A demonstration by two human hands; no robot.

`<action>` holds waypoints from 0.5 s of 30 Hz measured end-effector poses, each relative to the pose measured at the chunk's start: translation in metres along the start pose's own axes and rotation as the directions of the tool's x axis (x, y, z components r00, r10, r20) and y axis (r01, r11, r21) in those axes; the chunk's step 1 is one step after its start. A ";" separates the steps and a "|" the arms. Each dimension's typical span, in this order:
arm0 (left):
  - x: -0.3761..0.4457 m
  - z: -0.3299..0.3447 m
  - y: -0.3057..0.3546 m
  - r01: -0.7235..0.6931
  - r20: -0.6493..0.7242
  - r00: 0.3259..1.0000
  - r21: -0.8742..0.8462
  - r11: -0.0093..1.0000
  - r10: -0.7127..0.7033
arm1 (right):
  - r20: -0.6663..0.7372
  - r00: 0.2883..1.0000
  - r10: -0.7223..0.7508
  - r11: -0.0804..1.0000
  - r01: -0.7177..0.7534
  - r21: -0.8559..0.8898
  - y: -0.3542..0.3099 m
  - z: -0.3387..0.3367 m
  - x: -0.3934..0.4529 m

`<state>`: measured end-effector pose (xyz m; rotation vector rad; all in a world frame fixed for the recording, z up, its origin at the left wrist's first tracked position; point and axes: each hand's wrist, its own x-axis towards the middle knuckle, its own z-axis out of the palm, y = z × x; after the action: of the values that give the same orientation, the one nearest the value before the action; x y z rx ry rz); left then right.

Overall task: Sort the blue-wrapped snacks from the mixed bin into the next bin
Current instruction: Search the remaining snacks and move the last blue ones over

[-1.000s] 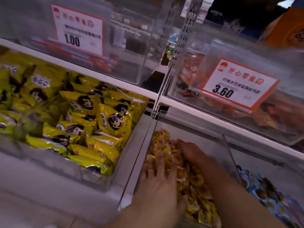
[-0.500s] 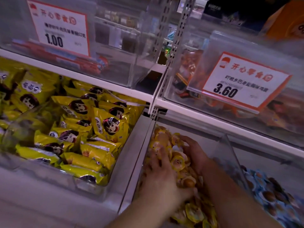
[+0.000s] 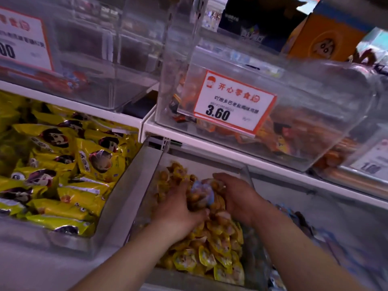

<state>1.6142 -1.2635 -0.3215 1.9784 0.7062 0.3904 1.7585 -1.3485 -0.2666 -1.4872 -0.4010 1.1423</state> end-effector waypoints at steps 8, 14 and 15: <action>-0.033 -0.019 -0.016 -0.173 -0.062 0.975 0.396 0.902 0.214 | -0.059 0.939 -0.338 0.796 0.251 -0.551 0.032 0.013 -0.049; -0.028 -0.021 -0.020 -0.133 -0.045 0.980 0.567 0.813 0.192 | -0.035 0.834 -0.550 0.227 0.110 -0.968 0.062 0.008 -0.057; -0.026 -0.022 -0.019 -0.128 -0.035 0.983 0.582 0.803 0.181 | -0.033 0.864 -0.503 0.151 0.050 -0.987 0.062 0.010 -0.053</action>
<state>1.5762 -1.2573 -0.3267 2.6269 0.7850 0.3924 1.7042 -1.4012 -0.2986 -2.5352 -1.2799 0.0846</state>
